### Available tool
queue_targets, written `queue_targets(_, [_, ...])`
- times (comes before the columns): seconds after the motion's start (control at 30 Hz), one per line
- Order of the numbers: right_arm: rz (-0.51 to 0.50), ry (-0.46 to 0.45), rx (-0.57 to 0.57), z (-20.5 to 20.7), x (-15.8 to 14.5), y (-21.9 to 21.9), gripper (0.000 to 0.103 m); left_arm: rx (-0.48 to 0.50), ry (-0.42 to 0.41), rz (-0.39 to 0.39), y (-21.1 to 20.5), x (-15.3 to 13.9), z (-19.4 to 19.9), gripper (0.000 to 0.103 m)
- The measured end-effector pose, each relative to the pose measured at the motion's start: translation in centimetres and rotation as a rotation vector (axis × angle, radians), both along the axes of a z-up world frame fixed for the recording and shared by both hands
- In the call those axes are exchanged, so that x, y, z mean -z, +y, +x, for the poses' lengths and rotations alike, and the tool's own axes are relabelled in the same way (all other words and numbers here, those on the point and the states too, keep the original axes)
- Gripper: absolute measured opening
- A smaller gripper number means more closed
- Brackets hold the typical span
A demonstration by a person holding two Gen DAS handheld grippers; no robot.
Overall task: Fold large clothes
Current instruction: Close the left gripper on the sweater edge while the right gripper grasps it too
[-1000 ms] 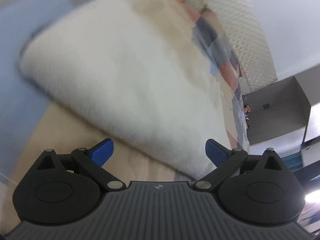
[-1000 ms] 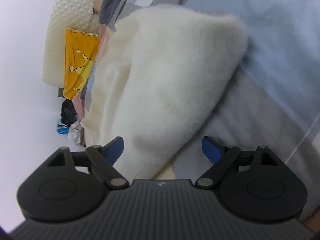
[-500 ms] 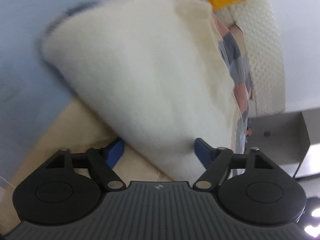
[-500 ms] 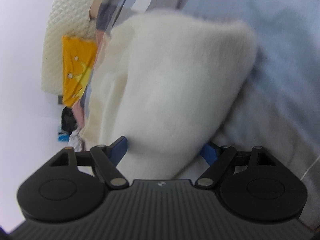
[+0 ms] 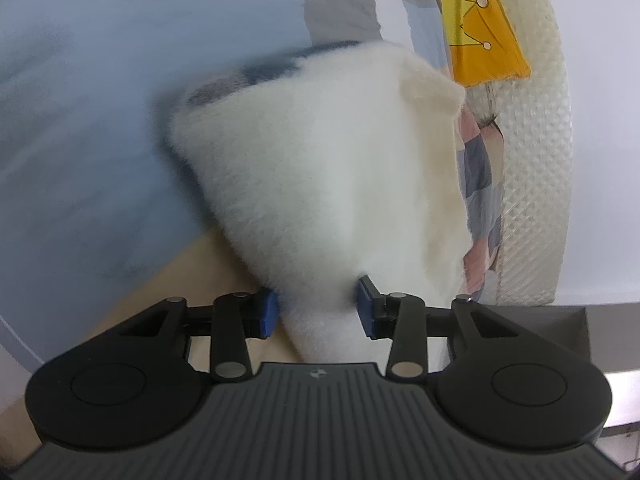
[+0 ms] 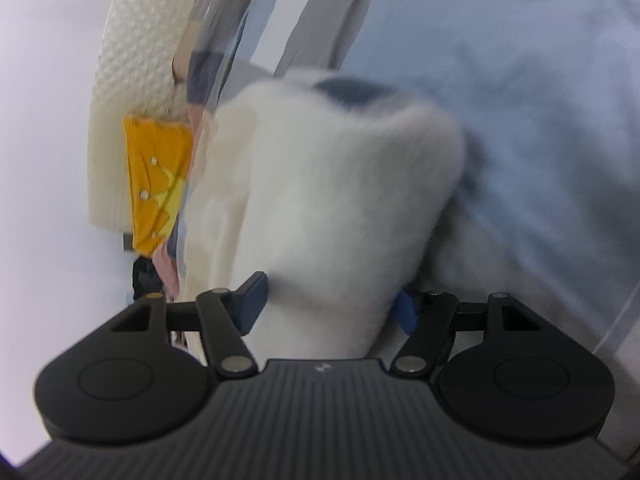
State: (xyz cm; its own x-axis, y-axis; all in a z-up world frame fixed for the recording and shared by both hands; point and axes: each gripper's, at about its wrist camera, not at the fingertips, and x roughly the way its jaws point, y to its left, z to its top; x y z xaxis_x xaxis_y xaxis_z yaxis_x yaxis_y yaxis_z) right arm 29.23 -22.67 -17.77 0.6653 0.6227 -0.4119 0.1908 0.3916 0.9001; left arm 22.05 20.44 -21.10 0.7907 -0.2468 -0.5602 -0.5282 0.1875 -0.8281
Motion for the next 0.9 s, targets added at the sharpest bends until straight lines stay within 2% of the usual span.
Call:
queue_targets(0.07, [-0.010,-0.003,0.018,-0.1,-0.1,-0.3,0.068,-0.020,0.000,-0.018,0.4,0.2,-0.9,0.046])
queue_targets(0.13, [-0.030,-0.006,0.009,0.0,-0.3,-0.1,0.068,-0.019,0.016,0.002,0.3,0.1,-1.7,0.059])
queue_targets(0.2, [-0.054,-0.013,0.002,0.0,-0.5,0.2,0.068,-0.035,0.039,0.030,0.3,-0.1,-2.2,0.067])
queue_targets(0.3, [-0.054,-0.009,0.000,0.0,-0.5,0.1,0.068,-0.071,0.033,0.010,0.8,0.2,-2.6,0.073])
queue_targets(0.4, [-0.051,0.000,-0.007,0.0,-0.4,0.0,0.068,-0.068,0.035,-0.006,0.9,0.7,-2.4,0.074])
queue_targets(0.5, [-0.025,0.009,-0.038,0.2,-0.1,0.3,0.068,-0.070,0.036,0.003,0.9,0.8,-1.9,0.071])
queue_targets(0.67, [-0.019,0.012,-0.057,0.2,-0.1,0.7,0.068,-0.044,0.049,0.014,1.0,1.5,-0.2,0.053])
queue_targets(0.8, [-0.023,-0.007,-0.045,0.1,-0.3,0.7,0.060,-0.013,0.065,0.172,0.3,0.0,0.7,0.045])
queue_targets(0.9, [-0.042,-0.026,-0.044,-0.1,-0.6,0.9,0.053,-0.012,0.059,0.221,0.0,-0.7,0.8,0.038])
